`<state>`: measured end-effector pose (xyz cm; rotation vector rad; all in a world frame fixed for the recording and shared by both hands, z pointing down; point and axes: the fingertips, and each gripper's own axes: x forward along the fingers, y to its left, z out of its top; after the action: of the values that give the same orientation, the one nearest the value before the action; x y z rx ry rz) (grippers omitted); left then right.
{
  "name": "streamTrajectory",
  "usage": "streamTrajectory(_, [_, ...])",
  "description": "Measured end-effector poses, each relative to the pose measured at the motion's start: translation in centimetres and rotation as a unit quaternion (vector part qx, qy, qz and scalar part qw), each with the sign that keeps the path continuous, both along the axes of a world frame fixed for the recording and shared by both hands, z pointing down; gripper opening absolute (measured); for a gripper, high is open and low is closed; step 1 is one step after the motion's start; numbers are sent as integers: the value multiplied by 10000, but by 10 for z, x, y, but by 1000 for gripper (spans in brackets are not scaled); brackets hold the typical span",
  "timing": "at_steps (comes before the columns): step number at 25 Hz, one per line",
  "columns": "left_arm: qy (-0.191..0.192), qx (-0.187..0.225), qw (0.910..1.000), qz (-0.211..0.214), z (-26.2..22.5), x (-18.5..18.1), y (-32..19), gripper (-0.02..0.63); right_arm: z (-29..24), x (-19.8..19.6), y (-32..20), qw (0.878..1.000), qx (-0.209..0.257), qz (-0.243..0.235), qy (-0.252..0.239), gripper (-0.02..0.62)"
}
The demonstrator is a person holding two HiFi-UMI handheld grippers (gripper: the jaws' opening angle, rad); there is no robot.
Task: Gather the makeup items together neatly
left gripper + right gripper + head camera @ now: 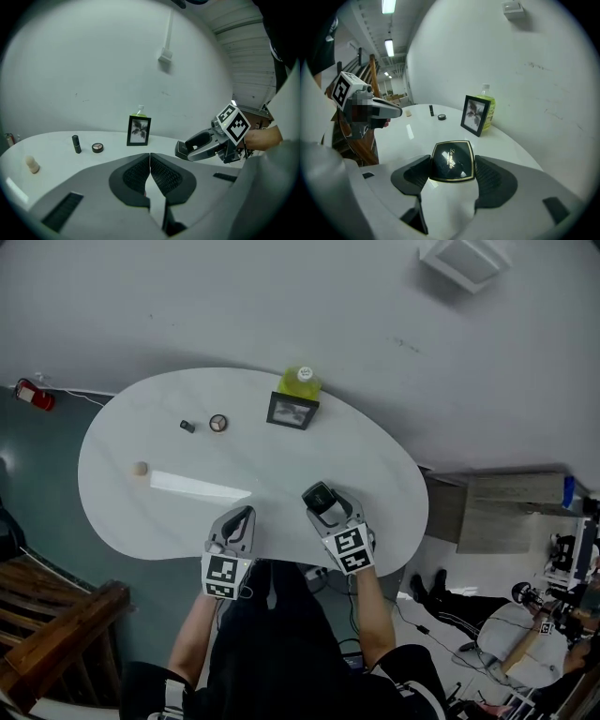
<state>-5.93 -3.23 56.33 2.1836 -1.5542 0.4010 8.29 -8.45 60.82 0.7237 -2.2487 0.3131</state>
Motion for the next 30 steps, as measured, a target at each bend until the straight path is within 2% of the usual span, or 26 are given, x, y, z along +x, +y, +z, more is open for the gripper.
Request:
streamTrajectory(6, [-40, 202, 9996, 202, -11, 0, 29, 20, -20, -3, 39, 9998, 182, -82, 78, 290])
streamTrajectory(13, [-51, 183, 9998, 22, -10, -6, 51, 20, -22, -17, 62, 9985, 232, -479, 84, 290])
streamTrajectory(19, [-103, 115, 9988, -467, -5, -16, 66, 20, -10, -44, 74, 9926, 60, -1210, 58, 290])
streamTrajectory(30, [-66, -244, 9870, -1590, 28, -24, 94, 20, 42, -70, 92, 9642, -404, -2619, 144, 290])
